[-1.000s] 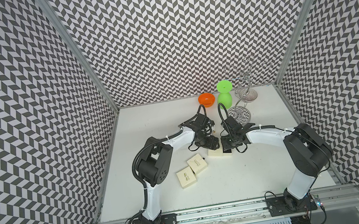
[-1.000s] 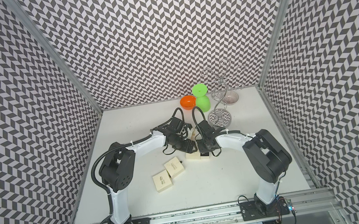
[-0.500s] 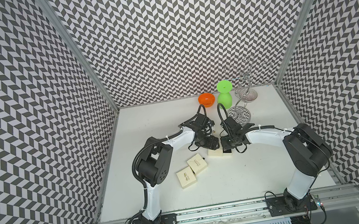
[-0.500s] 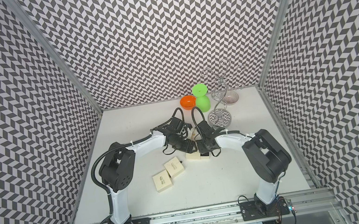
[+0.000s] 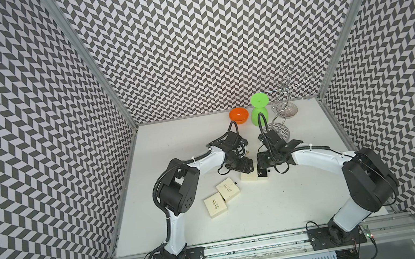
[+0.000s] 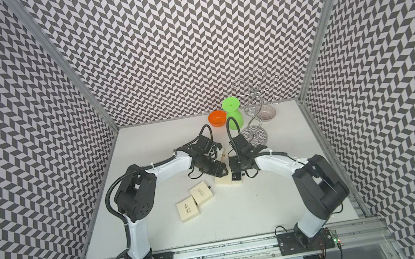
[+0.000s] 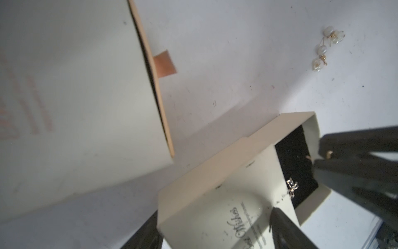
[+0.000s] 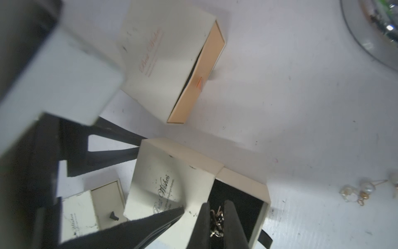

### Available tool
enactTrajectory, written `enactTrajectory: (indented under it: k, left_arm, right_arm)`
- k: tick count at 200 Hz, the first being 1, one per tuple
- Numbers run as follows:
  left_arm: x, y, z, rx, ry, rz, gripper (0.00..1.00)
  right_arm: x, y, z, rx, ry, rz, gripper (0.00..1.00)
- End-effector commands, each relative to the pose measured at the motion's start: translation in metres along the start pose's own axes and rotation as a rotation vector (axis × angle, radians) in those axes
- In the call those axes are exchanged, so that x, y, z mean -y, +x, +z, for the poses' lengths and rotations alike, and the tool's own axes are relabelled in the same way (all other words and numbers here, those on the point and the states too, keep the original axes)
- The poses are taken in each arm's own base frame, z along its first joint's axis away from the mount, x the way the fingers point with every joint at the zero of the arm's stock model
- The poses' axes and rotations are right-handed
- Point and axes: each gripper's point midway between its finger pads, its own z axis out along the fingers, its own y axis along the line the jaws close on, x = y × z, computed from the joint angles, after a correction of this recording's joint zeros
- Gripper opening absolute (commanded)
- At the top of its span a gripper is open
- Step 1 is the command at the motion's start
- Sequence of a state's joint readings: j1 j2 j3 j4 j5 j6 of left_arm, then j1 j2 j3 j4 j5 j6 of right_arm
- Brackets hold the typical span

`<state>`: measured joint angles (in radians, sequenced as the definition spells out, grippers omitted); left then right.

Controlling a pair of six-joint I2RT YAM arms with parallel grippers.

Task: Take out the earrings from the drawer-style jewelry box
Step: Pick up the earring from the drawer, then place the earring at the center of the board.

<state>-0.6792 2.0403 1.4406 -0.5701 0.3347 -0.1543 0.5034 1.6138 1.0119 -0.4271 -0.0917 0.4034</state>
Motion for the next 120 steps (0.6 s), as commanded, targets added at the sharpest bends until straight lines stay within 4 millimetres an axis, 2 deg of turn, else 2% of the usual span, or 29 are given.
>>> enactTrajectory:
  k: [1, 25, 63, 89, 120]
  left_arm:
    - [-0.014, 0.014, 0.014, -0.048, -0.063, -0.005, 0.78]
    - [-0.013, 0.013, 0.012, -0.042, -0.062, -0.001, 0.79]
    - [-0.011, 0.011, 0.008, -0.032, -0.055, 0.006, 0.79]
    - [-0.010, 0.011, 0.007, -0.030, -0.054, 0.010, 0.79]
    - [-0.010, 0.011, 0.007, -0.030, -0.057, 0.009, 0.79]
  right_arm:
    - [0.009, -0.010, -0.012, 0.034, -0.016, 0.048, 0.11]
    - [0.034, -0.013, -0.007, 0.038, 0.034, 0.086, 0.11]
    - [0.066, -0.003, 0.015, -0.001, 0.115, 0.124, 0.13]
    - [0.076, 0.006, 0.028, -0.024, 0.149, 0.139, 0.14]
    - [0.081, 0.007, 0.027, -0.010, 0.171, 0.154, 0.20]
